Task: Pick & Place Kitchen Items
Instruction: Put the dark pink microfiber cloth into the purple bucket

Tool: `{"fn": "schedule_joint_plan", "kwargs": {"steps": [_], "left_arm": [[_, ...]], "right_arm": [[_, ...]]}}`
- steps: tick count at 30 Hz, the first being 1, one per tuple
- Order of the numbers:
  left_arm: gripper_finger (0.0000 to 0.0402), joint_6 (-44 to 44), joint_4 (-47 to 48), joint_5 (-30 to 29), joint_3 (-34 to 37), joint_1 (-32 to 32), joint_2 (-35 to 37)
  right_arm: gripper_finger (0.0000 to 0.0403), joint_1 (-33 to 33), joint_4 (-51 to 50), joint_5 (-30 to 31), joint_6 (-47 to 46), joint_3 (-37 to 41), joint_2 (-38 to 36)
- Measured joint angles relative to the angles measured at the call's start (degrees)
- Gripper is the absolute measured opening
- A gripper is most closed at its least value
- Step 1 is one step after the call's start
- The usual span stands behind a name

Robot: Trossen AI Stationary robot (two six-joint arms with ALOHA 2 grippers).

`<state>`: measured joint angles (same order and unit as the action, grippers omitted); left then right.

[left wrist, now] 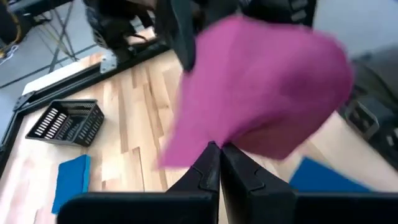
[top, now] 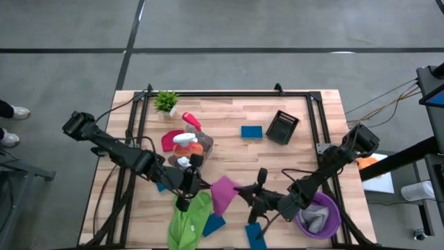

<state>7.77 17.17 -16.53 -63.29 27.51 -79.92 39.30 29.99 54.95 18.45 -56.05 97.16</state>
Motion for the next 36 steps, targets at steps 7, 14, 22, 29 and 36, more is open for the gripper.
{"fn": "schedule_joint_plan", "kwargs": {"steps": [7,14,22,29,36], "left_arm": [[0.0057,-1.9,0.6,-1.5,0.0,0.8,2.5],[0.0092,-2.7,-1.5,-2.7,0.3,1.1,2.5],[0.0098,-0.7,-15.5,-2.4,6.9,2.7,2.5],[0.0098,-2.9,-17.6,-2.3,11.0,3.5,2.5],[0.0098,-3.8,-20.4,-2.3,14.3,3.6,2.5]], "right_arm": [[0.0018,1.3,1.5,-23.8,-3.3,0.1,-3.6],[0.0018,1.3,8.0,-40.8,-3.6,3.4,-5.0],[0.0018,1.3,30.3,-48.7,-2.4,15.6,-6.4],[0.0018,3.3,23.3,-47.1,-7.1,23.5,-18.9],[0.0018,7.7,-2.7,-41.0,-15.2,22.6,-35.2]]}}
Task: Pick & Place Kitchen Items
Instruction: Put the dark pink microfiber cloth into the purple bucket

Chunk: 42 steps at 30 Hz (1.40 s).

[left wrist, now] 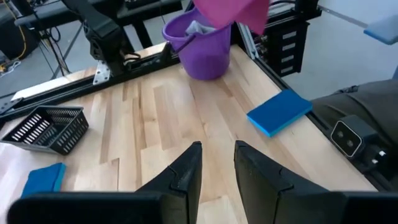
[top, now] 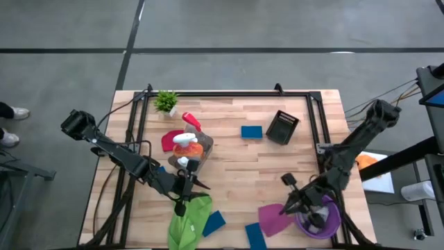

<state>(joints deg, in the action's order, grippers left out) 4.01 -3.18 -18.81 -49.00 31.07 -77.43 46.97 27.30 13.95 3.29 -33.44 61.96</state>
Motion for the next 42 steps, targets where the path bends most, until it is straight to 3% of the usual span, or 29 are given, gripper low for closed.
{"fn": "schedule_joint_plan", "kwargs": {"steps": [5,10,19,24,28,35,42], "left_arm": [[0.0098,-0.1,-0.8,0.0,0.7,0.0,0.0],[0.0098,-0.2,-0.9,0.0,0.7,0.0,0.0],[0.0098,-0.9,-0.9,0.0,0.7,0.0,0.0],[0.0098,-1.1,-0.7,-0.2,0.7,0.0,0.0],[0.0098,-1.1,-0.7,-0.2,0.7,0.0,0.0],[0.0098,-1.1,-0.8,-0.2,0.7,0.0,0.0],[0.0098,-1.0,-0.9,-0.2,0.7,0.0,0.0]], "right_arm": [[0.0018,3.4,-24.7,5.1,-11.7,-7.7,-6.9],[0.0018,6.3,-48.2,7.8,-24.2,-20.4,-6.4],[0.0018,10.0,-88.9,6.7,-51.1,-47.0,8.1],[0.0018,11.4,-108.0,0.6,-63.7,-57.8,18.9],[0.0018,12.1,-110.7,-4.6,-67.7,-59.2,24.7],[0.0018,12.9,-110.7,-7.5,-69.1,-58.6,32.4],[0.0018,13.3,-109.2,-13.3,-70.1,-53.7,36.1]]}}
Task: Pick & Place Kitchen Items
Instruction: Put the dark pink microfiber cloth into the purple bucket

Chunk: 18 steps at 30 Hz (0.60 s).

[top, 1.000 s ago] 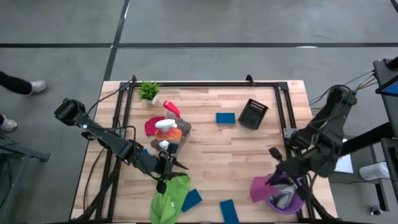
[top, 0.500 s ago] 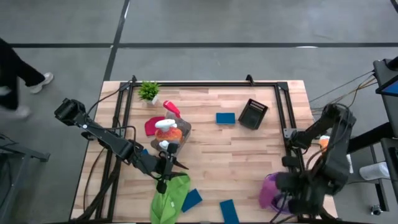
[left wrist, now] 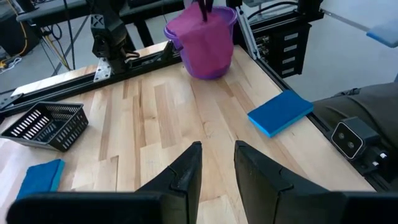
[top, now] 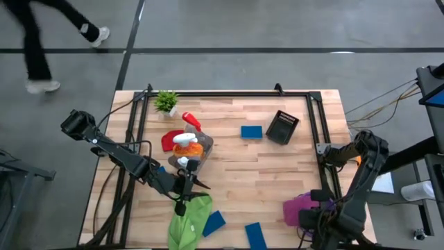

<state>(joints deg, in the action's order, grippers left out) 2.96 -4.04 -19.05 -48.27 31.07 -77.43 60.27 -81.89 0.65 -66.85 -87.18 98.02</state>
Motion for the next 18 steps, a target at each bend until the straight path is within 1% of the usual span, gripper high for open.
{"fn": "schedule_joint_plan", "kwargs": {"steps": [4,9,13,18], "left_arm": [[0.0098,0.0,0.0,0.0,0.0,0.0,0.0],[0.0098,0.0,0.0,0.0,0.0,0.0,0.0],[0.0098,0.0,0.0,0.0,0.0,0.0,0.0],[0.0098,0.0,0.0,0.0,0.0,0.0,0.0]], "right_arm": [[0.0018,0.0,6.5,-4.8,-0.6,6.4,-1.0],[0.0018,0.0,16.5,-6.9,-1.5,15.7,-4.6],[0.0018,0.0,23.4,-9.7,-2.0,22.8,-6.6],[0.0018,-0.2,27.5,-12.3,-2.0,28.0,-7.3]]}}
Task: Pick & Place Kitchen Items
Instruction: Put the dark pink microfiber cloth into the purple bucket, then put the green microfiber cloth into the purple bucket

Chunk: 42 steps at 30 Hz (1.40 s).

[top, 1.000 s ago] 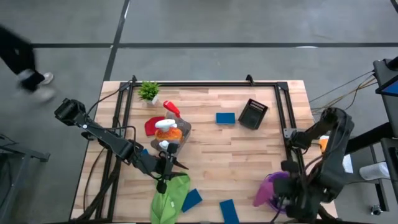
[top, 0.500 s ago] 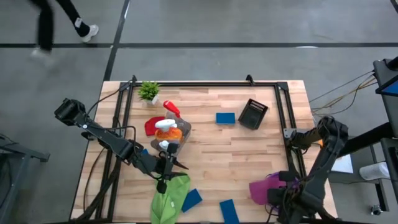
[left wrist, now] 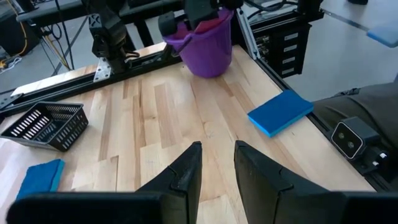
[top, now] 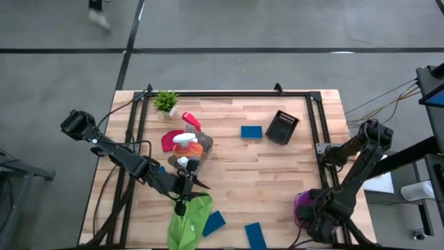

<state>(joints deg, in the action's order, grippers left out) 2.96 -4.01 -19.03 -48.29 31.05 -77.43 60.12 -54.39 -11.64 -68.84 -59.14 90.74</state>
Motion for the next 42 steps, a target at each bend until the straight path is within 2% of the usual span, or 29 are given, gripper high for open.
{"fn": "schedule_joint_plan", "kwargs": {"steps": [5,13,17,21,28,31,35,42], "left_arm": [[0.0098,0.0,0.2,0.0,0.0,0.0,0.0],[0.0098,0.0,0.2,0.0,0.0,0.0,0.0],[0.0098,0.0,0.4,0.0,0.0,0.0,0.0],[0.0098,0.0,0.4,0.0,0.0,0.0,0.0],[0.0098,-0.2,0.4,0.0,0.0,0.0,0.0],[0.0098,-0.2,0.4,0.0,0.0,0.0,0.0],[0.0098,-0.2,0.4,0.0,0.0,0.0,0.0],[0.0098,-0.2,0.4,0.0,0.0,0.0,0.0]], "right_arm": [[0.0018,0.1,0.4,1.8,0.0,0.5,-1.0],[0.0018,0.1,0.3,10.2,-3.0,-1.7,-3.8],[0.0026,0.2,-0.8,10.6,-4.7,-1.9,-3.7],[0.0072,0.2,-2.0,10.6,-6.4,-1.9,-3.3],[0.0201,0.2,-2.4,10.4,-7.8,-2.5,-2.7],[0.0242,0.2,-3.6,10.4,-8.8,-4.6,-2.8],[0.0264,0.2,-8.5,11.7,-9.9,-9.2,-2.8],[0.0265,0.8,-18.7,17.2,-9.8,-18.6,-2.5]]}}
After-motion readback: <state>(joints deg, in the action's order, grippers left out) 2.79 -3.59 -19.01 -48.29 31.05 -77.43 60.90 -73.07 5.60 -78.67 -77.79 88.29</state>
